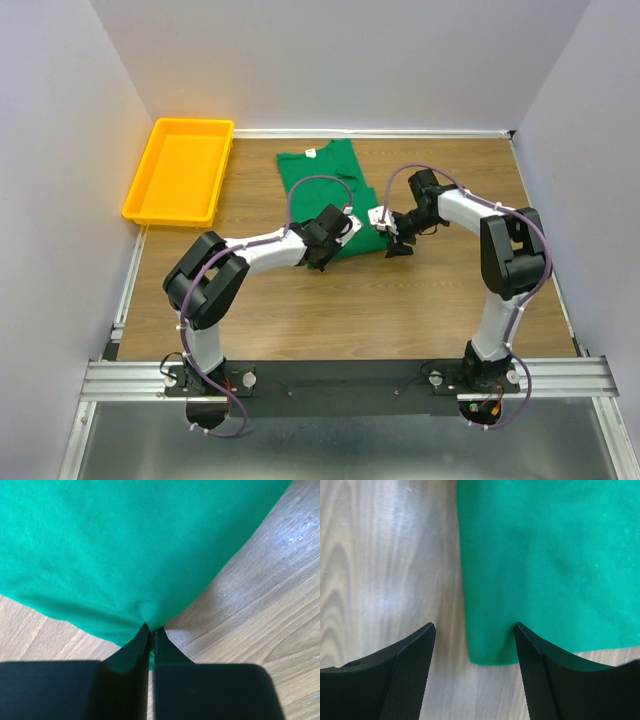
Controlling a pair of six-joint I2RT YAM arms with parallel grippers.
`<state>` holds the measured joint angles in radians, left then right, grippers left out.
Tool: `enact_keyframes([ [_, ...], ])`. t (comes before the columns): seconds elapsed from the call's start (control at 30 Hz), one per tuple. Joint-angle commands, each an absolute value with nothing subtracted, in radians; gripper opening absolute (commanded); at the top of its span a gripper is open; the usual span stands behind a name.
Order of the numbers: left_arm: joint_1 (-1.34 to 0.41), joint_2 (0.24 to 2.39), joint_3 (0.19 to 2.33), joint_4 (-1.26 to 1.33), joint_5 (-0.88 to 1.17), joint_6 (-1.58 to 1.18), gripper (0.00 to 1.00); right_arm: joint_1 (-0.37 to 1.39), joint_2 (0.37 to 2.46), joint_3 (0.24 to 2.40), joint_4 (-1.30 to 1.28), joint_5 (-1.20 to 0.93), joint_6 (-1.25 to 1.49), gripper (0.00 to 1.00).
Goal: Fold and stack the t-shirts
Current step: Fold the tshirt
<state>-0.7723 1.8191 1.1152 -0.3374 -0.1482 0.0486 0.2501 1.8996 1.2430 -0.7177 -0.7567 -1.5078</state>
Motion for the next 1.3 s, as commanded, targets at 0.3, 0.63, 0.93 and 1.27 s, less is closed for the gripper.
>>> enact_keyframes([
  [0.3,-0.759,1.809,1.072,-0.348,-0.081,0.074,0.00,0.273,1.997,1.273,-0.552,-0.627,-1.376,0.35],
  [0.63,-0.758,1.772,1.063,-0.353,0.061,0.052,0.00,0.262,1.883,1.151,-0.596,-0.647,-1.385,0.01],
  [0.93,-0.885,1.618,0.933,-0.321,0.279,-0.123,0.00,0.253,1.652,0.959,-0.865,-0.733,-1.483,0.01],
  [1.27,-0.869,1.540,0.959,-0.296,0.235,-0.146,0.00,0.195,1.629,1.044,-0.859,-0.827,-1.299,0.01],
])
